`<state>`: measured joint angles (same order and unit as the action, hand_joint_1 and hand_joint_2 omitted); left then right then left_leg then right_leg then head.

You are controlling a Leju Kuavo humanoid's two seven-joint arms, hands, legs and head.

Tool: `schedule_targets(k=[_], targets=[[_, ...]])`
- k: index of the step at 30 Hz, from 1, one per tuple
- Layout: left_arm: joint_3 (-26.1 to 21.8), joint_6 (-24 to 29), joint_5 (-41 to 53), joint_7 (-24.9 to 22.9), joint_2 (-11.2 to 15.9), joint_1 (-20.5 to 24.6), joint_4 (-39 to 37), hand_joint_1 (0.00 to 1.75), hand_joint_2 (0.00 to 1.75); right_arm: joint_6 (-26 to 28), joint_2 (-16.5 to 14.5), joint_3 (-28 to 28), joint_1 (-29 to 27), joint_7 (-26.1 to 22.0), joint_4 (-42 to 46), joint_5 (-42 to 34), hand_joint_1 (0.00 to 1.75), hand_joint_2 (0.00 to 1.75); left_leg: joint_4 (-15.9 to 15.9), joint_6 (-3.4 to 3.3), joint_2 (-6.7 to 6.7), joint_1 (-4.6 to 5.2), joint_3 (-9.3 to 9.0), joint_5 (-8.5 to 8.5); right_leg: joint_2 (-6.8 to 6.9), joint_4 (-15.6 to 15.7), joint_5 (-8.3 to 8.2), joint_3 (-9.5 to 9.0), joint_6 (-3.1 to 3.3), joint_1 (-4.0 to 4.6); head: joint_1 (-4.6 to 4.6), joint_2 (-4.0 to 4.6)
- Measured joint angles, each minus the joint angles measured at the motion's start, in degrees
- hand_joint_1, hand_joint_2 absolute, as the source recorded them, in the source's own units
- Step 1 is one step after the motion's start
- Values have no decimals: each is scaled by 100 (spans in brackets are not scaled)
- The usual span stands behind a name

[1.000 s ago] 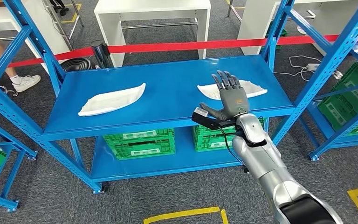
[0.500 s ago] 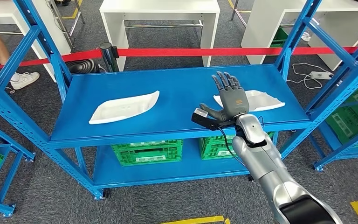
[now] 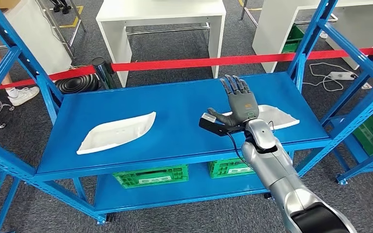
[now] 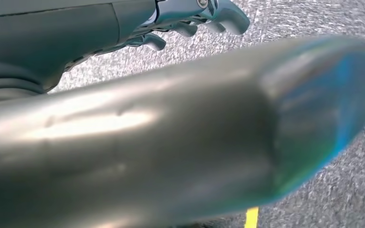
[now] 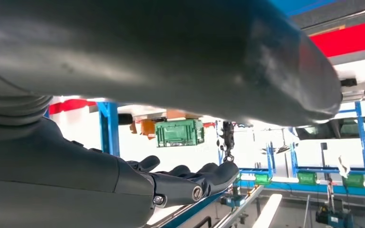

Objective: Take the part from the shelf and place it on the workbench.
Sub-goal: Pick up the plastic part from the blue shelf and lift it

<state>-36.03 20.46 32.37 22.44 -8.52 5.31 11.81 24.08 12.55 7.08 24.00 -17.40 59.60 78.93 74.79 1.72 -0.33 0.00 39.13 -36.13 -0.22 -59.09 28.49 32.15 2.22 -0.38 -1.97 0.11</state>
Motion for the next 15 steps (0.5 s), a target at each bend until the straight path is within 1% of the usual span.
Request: schedule_targets(k=[1,2,3,4,5,6,7,8,9,10,11,12,14,15], targets=[[-1,0,-2,-3,1,-11,-1,0,0,-3,-1,0,-7,0,-1,-1,0,0,-64,-12,0,1,93,-20,-8,0,57,-75,1,2,1,0],[-2,5,-4,-7,3,-19,-2,0,0,-7,-1,0,-9,2,-1,-3,0,0,-286,-36,0,4,113,98,-14,-1,116,-159,-2,4,1,0],[-4,28,-10,-16,7,-25,-3,0,0,-22,-3,0,-8,9,-3,-13,0,0,-642,-69,0,14,74,380,-17,2,175,-232,-9,5,2,0],[-10,75,-23,-28,13,-32,-5,0,0,-62,-7,0,2,34,-18,-43,0,0,-1020,-105,-4,31,31,766,-19,-4,234,-300,-22,9,1,0],[-23,146,-40,-40,17,-37,-7,0,0,-146,-19,-5,23,91,-58,-92,0,0,-1314,-136,-7,50,-7,1065,-28,-5,287,-342,-44,13,2,0],[-40,227,-59,-53,20,-42,-10,0,0,-271,-32,-19,52,175,-120,-165,0,0,-1496,-165,-10,71,-30,1292,-39,0,334,-361,-75,12,4,0],[-61,299,-76,-62,19,-45,-13,0,0,-414,-44,-42,97,255,-207,-272,0,0,-1556,-186,-15,86,-36,1379,-51,12,368,-377,-112,10,4,0],[-79,357,-87,-70,13,-43,-14,0,0,-562,-54,-85,159,302,-322,-427,0,0,-1564,-207,-17,89,-58,1352,-62,40,393,-386,-153,10,7,0],[-90,394,-90,-81,0,-40,-14,0,0,-683,-56,-143,224,295,-443,-625,0,0,-1591,-235,-19,79,-91,1365,-61,68,422,-407,-190,4,7,0],[-98,429,-85,-94,-8,-36,-13,0,0,-772,-58,-219,301,220,-586,-864,0,0,-1631,-266,-21,64,-132,1355,-54,34,465,-410,-221,2,2,0],[-105,466,-75,-115,-16,-30,-11,0,0,-845,-61,-304,381,112,-743,-1106,0,0,-1672,-298,-21,47,-181,1343,-45,-120,546,-345,-252,1,-5,0],[-115,509,-64,-143,-21,-25,-10,0,0,-898,-64,-389,445,-9,-903,-1317,0,0,-1699,-325,-22,33,-228,1321,-36,-409,663,-192,-281,-10,-14,0],[-146,626,-67,-215,-25,-17,-11,0,0,-974,-81,-522,522,-204,-1207,-1584,0,0,-1707,-354,-31,30,-293,1255,-25,-1209,893,317,-332,-29,-26,0],[-168,691,-85,-261,-30,-18,-12,0,0,-998,-96,-567,530,-257,-1334,-1646,0,0,-1701,-354,-35,30,-325,1220,-21,-1486,909,548,-352,-41,-26,0]])
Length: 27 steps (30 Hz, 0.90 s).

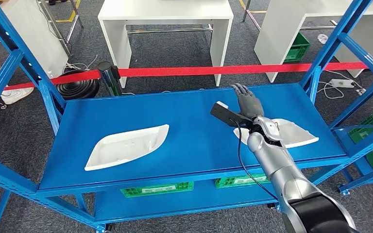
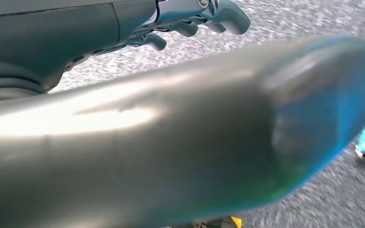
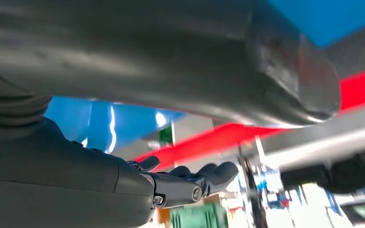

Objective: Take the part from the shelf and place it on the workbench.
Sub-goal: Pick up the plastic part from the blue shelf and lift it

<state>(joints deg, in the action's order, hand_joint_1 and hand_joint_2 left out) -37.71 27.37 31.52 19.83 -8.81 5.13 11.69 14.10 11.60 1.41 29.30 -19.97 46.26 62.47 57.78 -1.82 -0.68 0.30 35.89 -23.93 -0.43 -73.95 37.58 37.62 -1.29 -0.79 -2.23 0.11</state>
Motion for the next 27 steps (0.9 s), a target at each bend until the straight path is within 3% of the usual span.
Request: schedule_targets(k=[1,2,4,5,6,9,11,14,16,17,20,21,25,27], targets=[[-25,71,-23,-47,-10,-3,-1,0,0,-11,-19,-29,0,-24,-99,-27,0,0,12,6,-4,-2,-36,-35,5,-64,-107,135,-14,-11,0,0],[-50,142,-47,-91,-21,-4,-2,0,0,-17,-38,-50,0,-33,-179,-39,0,0,30,16,-8,-5,-76,-72,12,106,-331,154,-22,-19,0,0],[-88,252,-69,-148,-48,7,-2,0,0,-12,-67,-75,4,-30,-285,-46,0,0,80,53,-24,-10,-140,-146,22,848,-866,-49,-20,-27,1,0],[-100,285,-71,-161,-59,22,-2,0,0,-9,-78,-81,7,-27,-319,-45,0,0,108,81,-39,-6,-149,-179,20,1167,-1029,-160,-2,-19,-1,0],[-110,306,-69,-171,-67,36,-2,0,0,-5,-93,-85,7,-24,-345,-45,0,0,126,113,-50,0,-144,-197,17,1356,-1102,-225,25,-6,-1,0],[-145,338,-66,-189,-83,59,-2,0,0,-2,-139,-87,5,-20,-396,-45,0,0,121,212,-57,1,-115,-196,10,1445,-1131,-230,134,10,-2,0],[-161,349,-66,-191,-85,66,-2,0,0,-2,-163,-87,10,-21,-416,-44,0,0,274,277,-34,-8,-48,-345,20,1484,-1173,-227,219,-16,3,0],[-166,366,-64,-185,-91,79,-2,0,0,32,-188,-87,3,-17,-428,1,0,0,1243,351,5,-38,319,-934,43,1500,-1218,-188,285,-23,12,0],[-169,378,-64,-182,-93,79,-2,0,0,159,-201,-86,-20,42,-434,117,0,0,1714,375,14,-52,458,-1116,53,1493,-1251,-142,284,-22,12,0],[-171,385,-64,-178,-93,79,-2,0,0,285,-206,-85,-37,112,-432,213,0,0,1627,378,18,-58,371,-1052,56,1486,-1271,-118,271,-25,13,0],[-174,410,-64,-154,-98,85,-1,0,0,739,-224,-74,-72,351,-360,513,0,0,503,355,27,-75,-304,-660,53,1452,-1326,-59,200,-28,12,0],[-175,420,-63,-145,-103,88,-1,0,0,842,-230,-70,-70,402,-328,579,0,0,245,328,24,-73,-443,-597,50,1447,-1346,-51,166,-22,7,0],[-209,445,-42,-108,-125,92,-2,0,0,1375,-255,-43,-160,696,-88,1024,0,0,121,153,19,-46,-442,-477,40,1476,-1411,-30,3,-27,-11,0],[-224,451,-26,-91,-136,90,-1,0,0,1648,-257,-39,-217,820,134,1238,0,0,100,63,32,-59,-377,-371,39,1177,-1123,108,-46,-39,-28,0]])
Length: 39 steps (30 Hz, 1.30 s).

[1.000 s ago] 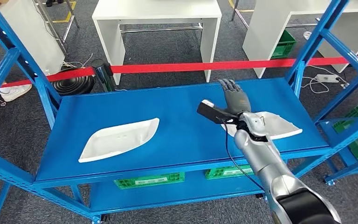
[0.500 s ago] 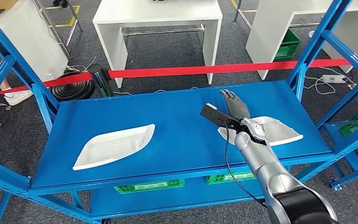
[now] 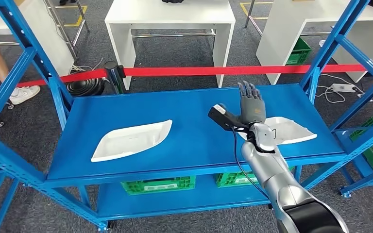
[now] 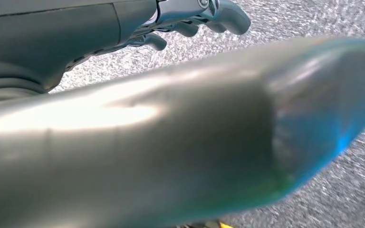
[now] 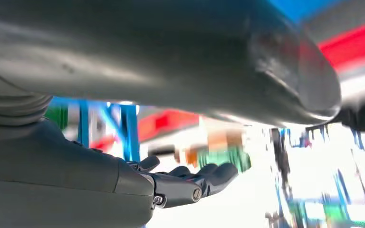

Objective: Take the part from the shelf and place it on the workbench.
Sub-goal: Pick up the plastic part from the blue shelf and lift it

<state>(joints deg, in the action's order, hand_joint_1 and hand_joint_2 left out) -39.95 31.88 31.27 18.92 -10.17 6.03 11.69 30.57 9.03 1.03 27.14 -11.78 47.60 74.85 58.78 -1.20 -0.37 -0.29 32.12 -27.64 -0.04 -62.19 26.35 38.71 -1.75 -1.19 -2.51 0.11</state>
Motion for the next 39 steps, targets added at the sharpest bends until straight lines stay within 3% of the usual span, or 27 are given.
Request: schedule_targets(k=[2,3,4,5,6,8,10,12,14,16,18,19,20,21,22,24,26,28,31,32,36,37,39], targets=[[-10,4,8,16,-5,-2,-1,0,0,67,0,0,-18,51,234,86,0,0,5,-48,12,10,107,91,-1,-734,513,260,-23,3,-15,0],[-18,4,10,22,-8,-3,-1,0,0,47,0,0,-26,56,344,105,0,0,11,-56,15,19,166,130,-2,-1090,697,361,-27,9,-16,0],[-25,3,10,26,-10,-4,-2,0,0,11,2,0,-33,47,450,116,0,0,19,-59,17,29,224,165,-2,-1294,781,382,-24,15,-16,0],[-31,3,9,27,-10,-4,-2,0,0,-26,6,0,-35,29,548,122,0,0,29,-57,18,36,278,199,-2,-1273,759,289,-10,21,-17,0],[-36,3,9,27,-10,-4,-2,0,0,-64,14,0,-28,5,635,130,0,0,40,-52,17,43,326,229,-2,-1030,658,78,14,31,-17,0],[-38,3,5,27,-20,-3,-2,0,0,-121,39,1,-1,-45,792,156,0,0,54,-27,13,54,391,291,2,-210,453,-514,92,68,-14,0],[-41,0,2,37,-37,-2,-2,0,0,-152,57,6,10,-86,922,188,0,0,52,28,6,54,415,353,3,279,348,-817,168,121,-22,0],[-48,-5,-1,53,-54,-5,-3,0,0,-164,61,18,-7,-105,1011,205,0,0,26,106,3,49,428,422,-2,342,284,-794,230,148,-38,0],[-68,-8,0,75,-62,-9,-3,0,0,-174,60,49,-35,-116,1065,198,0,0,68,182,0,45,483,377,4,401,200,-747,296,114,-41,0],[-84,-10,24,127,-61,-11,-3,0,0,-254,59,85,-80,-163,1116,81,0,0,423,244,2,30,631,19,11,441,99,-660,349,76,-19,0],[-87,-12,58,187,-57,-12,-3,0,0,-471,59,104,-165,-273,1170,-184,0,0,1115,302,6,5,839,-445,18,443,19,-550,369,72,1,0],[-88,-13,68,204,-55,-14,-3,0,0,-589,59,110,-218,-329,1189,-308,0,0,1411,326,8,-7,899,-553,24,441,-22,-494,366,72,2,0],[-89,-13,70,213,-49,-17,-3,0,0,-684,59,119,-269,-376,1202,-401,0,0,1550,343,8,-17,878,-540,29,438,-66,-437,355,69,2,0],[-89,-14,72,216,-44,-18,-3,0,0,-740,59,130,-309,-403,1210,-449,0,0,1470,351,9,-25,752,-434,31,433,-106,-386,340,65,2,0],[-90,-16,72,216,-38,-18,-2,0,0,-766,60,138,-336,-419,1217,-473,0,0,1188,351,10,-32,524,-296,32,427,-141,-341,320,58,2,0],[-92,-22,75,218,-32,-9,0,0,0,-780,64,149,-356,-432,1250,-497,0,0,396,323,4,-31,-26,-191,31,404,-194,-275,266,54,2,0],[-92,-28,79,218,-30,-5,-1,0,0,-789,72,153,-355,-437,1284,-508,0,0,-29,253,-3,-17,-269,-239,29,385,-241,-246,197,67,-1,0],[-94,-31,81,211,-30,-9,-2,0,0,-821,79,161,-355,-431,1296,-510,0,0,-76,186,-3,-10,-248,-235,23,386,-224,-237,208,80,-2,0],[-98,-30,82,188,-31,-12,-2,0,0,-987,81,164,-356,-403,1296,-608,0,0,-88,121,-2,3,-232,-198,8,419,-263,-240,373,86,-1,0],[-98,-30,82,183,-34,-12,-2,0,0,-1089,81,166,-357,-402,1296,-688,0,0,-87,103,-2,9,-225,-186,6,436,-306,-244,390,84,0,0],[-103,-31,82,178,-39,-14,-2,0,0,-1327,79,168,-363,-429,1296,-898,0,0,-71,65,-2,27,-188,-160,3,483,-412,-236,243,68,-1,0],[-104,-31,82,178,-39,-14,-2,0,0,-1356,79,168,-363,-437,1296,-919,0,0,-68,63,-2,28,-183,-159,3,487,-415,-234,231,67,-1,0],[-107,-39,82,178,-39,-14,-2,0,0,-1486,79,168,-361,-452,1292,-971,0,87,-66,62,-2,30,-180,-159,3,489,-417,-231,216,66,-1,0]])
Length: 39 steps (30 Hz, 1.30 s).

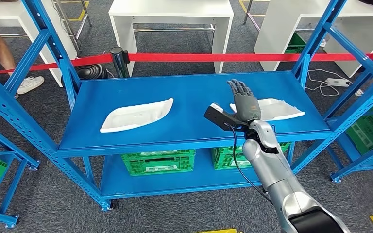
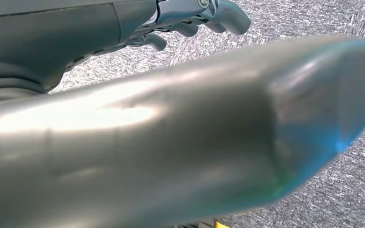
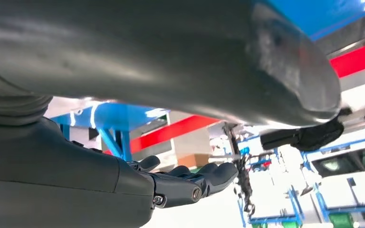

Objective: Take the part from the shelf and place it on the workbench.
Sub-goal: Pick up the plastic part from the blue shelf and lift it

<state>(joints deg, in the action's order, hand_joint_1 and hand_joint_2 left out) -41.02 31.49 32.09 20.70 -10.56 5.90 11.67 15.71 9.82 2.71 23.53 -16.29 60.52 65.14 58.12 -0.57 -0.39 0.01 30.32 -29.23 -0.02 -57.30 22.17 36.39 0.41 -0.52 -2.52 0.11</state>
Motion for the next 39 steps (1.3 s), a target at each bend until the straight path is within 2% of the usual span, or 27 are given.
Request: schedule_targets(k=[2,5,13,19,26,35,39], targets=[[-3,-16,2,-3,1,0,0,0,0,-223,5,5,14,3,-28,-33,0,175,1,0,0,1,6,-2,0,2,5,1,-41,-2,0,0],[-5,-39,25,-16,2,2,0,0,0,-605,68,42,98,73,-201,23,0,175,1,1,-2,1,15,-4,2,4,13,6,-99,-5,1,0],[-7,-87,101,-144,4,1,0,0,0,-1336,509,254,592,402,-1083,368,0,175,0,8,-2,-1,32,0,2,-18,16,33,-108,-4,2,0],[-7,-141,134,-155,3,-2,0,0,0,-1301,781,429,778,800,-1518,706,0,175,-1,11,-3,-3,35,2,3,-26,16,39,-107,-3,1,0],[-7,-146,154,-156,4,-4,0,0,0,-1277,924,563,843,902,-1743,803,0,175,-2,12,1,-4,36,3,-3,-27,16,44,-107,-2,2,0],[-7,-146,178,-196,1,-7,0,0,0,-923,1133,909,875,2152,-1863,1896,0,175,-2,15,1,-4,38,4,-5,-27,16,47,-107,-3,1,0],[-7,-146,189,-179,-2,-9,0,0,0,-895,1151,954,774,2340,-1864,2103,0,175,-2,16,1,-4,39,4,-5,-27,17,49,-107,-2,1,0]])
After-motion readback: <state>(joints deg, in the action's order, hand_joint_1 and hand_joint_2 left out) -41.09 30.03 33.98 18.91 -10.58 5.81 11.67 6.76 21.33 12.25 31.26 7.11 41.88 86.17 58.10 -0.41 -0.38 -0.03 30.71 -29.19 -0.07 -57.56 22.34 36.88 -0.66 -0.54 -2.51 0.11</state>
